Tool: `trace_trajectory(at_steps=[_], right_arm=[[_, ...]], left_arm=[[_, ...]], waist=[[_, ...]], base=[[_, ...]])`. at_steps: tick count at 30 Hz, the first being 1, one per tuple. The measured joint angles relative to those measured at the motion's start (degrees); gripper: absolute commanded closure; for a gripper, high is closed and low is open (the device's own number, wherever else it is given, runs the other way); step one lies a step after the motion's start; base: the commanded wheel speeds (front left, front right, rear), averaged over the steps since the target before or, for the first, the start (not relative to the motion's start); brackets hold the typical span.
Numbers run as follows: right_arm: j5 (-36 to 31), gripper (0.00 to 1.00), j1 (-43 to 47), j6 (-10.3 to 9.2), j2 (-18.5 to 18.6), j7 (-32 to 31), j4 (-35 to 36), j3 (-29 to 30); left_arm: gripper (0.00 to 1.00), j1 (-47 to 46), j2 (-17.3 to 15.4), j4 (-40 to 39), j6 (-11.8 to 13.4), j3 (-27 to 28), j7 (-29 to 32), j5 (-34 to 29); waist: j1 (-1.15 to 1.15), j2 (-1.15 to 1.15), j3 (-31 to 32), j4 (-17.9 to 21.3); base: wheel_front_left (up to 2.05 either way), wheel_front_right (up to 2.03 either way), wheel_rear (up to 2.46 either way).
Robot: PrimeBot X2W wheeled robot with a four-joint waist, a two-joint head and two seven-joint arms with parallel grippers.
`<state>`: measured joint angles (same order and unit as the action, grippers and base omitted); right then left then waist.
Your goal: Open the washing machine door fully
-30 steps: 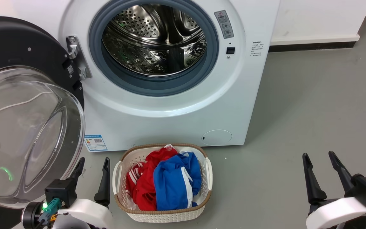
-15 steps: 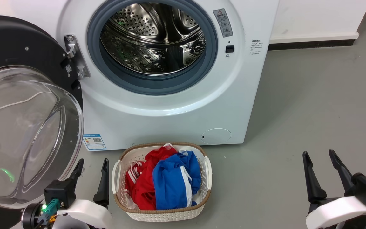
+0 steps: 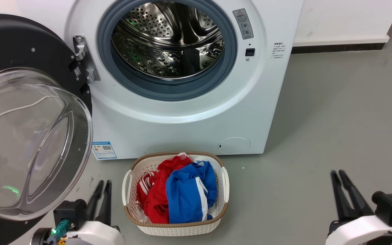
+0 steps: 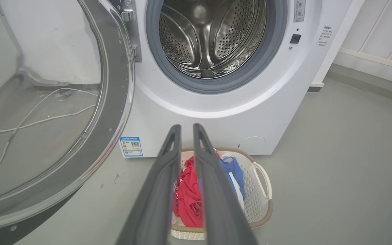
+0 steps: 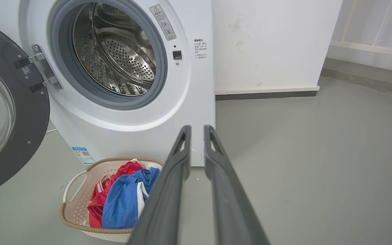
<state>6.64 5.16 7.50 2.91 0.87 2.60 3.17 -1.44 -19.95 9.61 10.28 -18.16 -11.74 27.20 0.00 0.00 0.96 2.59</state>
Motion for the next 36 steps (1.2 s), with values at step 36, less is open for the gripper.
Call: trace_trajectory(at_steps=[36], right_arm=[[35.5, 1.0, -4.0, -0.01, 0.0, -3.0, -7.0, 1.4]], left_arm=[[1.0, -1.1, 6.8, 2.2, -7.3, 9.8, 7.2, 27.5]], waist=[[0.0, 0.0, -0.3, -0.7]], base=[[0.0, 0.0, 0.0]])
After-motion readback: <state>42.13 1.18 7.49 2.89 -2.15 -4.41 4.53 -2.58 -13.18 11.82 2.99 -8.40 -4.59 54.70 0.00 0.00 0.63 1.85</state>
